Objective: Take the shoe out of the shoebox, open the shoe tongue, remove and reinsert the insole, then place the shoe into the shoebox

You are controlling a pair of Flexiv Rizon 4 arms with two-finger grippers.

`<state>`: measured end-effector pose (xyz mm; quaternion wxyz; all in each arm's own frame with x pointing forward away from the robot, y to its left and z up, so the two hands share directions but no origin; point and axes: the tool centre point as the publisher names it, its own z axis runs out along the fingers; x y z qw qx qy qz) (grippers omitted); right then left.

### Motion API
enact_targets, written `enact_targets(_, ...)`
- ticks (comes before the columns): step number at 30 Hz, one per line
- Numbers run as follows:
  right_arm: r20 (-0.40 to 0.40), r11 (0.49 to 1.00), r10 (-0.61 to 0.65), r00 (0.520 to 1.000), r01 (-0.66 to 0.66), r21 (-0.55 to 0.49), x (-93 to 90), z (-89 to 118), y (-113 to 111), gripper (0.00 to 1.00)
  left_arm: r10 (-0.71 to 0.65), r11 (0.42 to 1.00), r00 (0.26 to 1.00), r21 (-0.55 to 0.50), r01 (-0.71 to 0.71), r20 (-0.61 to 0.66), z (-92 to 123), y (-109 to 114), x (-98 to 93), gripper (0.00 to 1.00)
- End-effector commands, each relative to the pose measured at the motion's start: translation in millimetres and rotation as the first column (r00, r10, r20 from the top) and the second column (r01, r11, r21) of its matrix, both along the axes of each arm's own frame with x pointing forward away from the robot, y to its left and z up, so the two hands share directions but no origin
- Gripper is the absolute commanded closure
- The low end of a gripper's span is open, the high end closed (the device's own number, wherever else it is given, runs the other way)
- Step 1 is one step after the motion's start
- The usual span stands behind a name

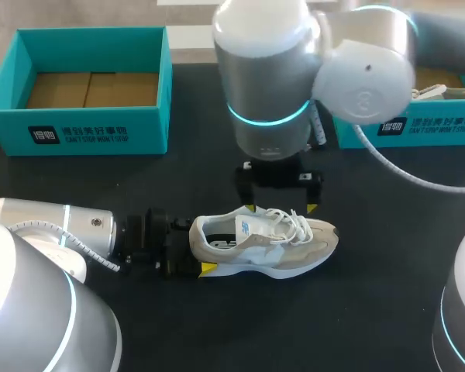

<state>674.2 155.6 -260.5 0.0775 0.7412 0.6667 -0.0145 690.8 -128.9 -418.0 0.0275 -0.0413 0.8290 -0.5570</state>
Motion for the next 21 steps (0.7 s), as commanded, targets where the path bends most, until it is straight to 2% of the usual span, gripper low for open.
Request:
enact_targets(1,0.008,0.991,-0.050,0.999,0.051,-0.122,-2.4,-19,42,0.00,0.003,1.000,1.000,0.003,-0.003,0.000,-1,-1,-1.4,1.00)
enact_targets(8,0.043,0.987,-0.077,0.996,0.082,-0.134,-2.4,-33,58,0.00,0.003,1.000,1.000,0.003,-0.003,0.000,-1,-1,-1.4,1.00)
enact_targets(16,0.038,0.979,-0.090,0.995,0.095,-0.181,-7.7,-42,75,0.00,0.003,1.000,1.000,0.003,-0.003,0.000,-1,-1,-1.4,1.00)
enact_targets(21,0.020,0.976,-0.092,0.996,0.094,-0.197,-7.3,-55,82,0.00,0.003,1.000,1.000,0.003,-0.003,0.000,-1,-1,-1.4,1.00)
